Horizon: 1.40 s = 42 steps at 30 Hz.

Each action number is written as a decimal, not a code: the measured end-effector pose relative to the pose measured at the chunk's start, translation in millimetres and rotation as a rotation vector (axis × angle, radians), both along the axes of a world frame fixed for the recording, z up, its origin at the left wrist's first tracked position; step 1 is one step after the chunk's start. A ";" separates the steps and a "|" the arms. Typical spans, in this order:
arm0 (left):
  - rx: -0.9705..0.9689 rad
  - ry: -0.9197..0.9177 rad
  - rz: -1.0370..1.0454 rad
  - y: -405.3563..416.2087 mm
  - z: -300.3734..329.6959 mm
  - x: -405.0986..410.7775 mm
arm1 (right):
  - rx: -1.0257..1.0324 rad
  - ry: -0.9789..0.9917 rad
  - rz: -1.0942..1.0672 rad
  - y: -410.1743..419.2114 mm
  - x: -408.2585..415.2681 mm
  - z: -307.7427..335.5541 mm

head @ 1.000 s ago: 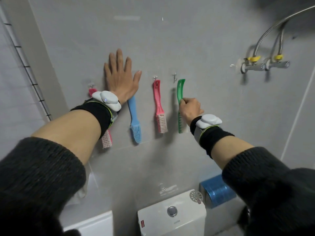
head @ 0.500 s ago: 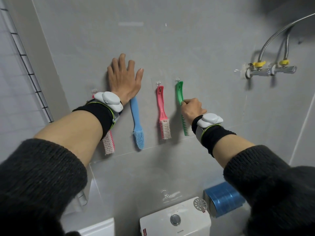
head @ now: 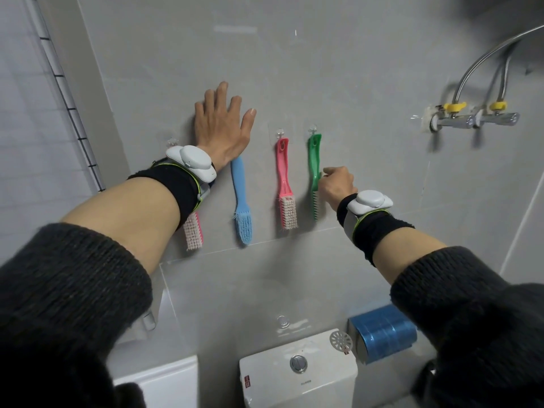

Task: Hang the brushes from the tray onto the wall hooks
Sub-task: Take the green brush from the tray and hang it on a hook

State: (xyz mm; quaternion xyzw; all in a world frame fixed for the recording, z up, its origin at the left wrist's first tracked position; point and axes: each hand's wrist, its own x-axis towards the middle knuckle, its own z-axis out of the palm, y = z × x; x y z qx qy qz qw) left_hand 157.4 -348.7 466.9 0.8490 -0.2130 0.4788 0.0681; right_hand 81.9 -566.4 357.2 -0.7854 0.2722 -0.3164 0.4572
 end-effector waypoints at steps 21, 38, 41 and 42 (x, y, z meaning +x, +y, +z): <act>0.110 0.211 0.049 89.4 -82.1 -127.7 | -0.056 -0.035 0.116 114.7 -101.6 -66.0; 0.112 0.748 0.075 245.8 -272.8 -219.6 | -0.115 0.429 0.443 257.1 -177.3 -205.8; 0.072 0.850 0.110 272.2 -304.3 -230.6 | -0.089 0.496 0.494 273.8 -186.5 -227.5; 0.054 0.880 0.125 280.9 -315.0 -233.8 | -0.085 0.514 0.505 279.1 -189.7 -235.1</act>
